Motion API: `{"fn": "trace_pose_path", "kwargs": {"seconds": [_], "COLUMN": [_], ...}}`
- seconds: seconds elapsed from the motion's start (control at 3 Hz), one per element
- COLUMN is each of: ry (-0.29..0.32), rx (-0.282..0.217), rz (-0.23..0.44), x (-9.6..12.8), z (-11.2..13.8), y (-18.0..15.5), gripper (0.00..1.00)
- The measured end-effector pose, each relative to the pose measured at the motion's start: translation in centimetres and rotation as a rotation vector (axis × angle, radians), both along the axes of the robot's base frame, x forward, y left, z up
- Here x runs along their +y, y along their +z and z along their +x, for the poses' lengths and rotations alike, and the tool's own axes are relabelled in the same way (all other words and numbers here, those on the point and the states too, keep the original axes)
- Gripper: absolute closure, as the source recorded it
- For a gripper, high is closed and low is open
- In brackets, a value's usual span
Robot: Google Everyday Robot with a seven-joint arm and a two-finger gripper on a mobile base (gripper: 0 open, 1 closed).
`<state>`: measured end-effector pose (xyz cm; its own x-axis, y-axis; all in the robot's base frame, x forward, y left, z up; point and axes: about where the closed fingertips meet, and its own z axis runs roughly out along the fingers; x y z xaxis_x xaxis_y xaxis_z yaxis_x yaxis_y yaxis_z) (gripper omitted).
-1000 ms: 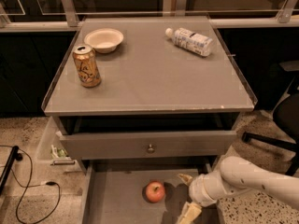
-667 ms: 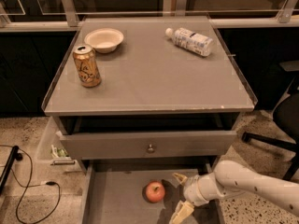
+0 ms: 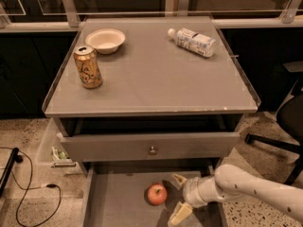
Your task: Pick apple from middle drawer and place on counter
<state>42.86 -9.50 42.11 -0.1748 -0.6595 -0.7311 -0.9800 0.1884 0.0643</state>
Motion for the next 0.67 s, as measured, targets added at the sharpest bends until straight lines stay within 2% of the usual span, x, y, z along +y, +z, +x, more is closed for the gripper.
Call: {"fn": "trace_pose_path", "kwargs": {"seconds": [0.33, 0.67], "ry": [0.003, 0.017], "rx": [-0.052, -0.083], "rz": [0.037, 0.072], "x": [1.2, 2.3], "z": [2.4, 4.2], "y": [-0.7, -0.8], "gripper": [0.00, 0.00]}}
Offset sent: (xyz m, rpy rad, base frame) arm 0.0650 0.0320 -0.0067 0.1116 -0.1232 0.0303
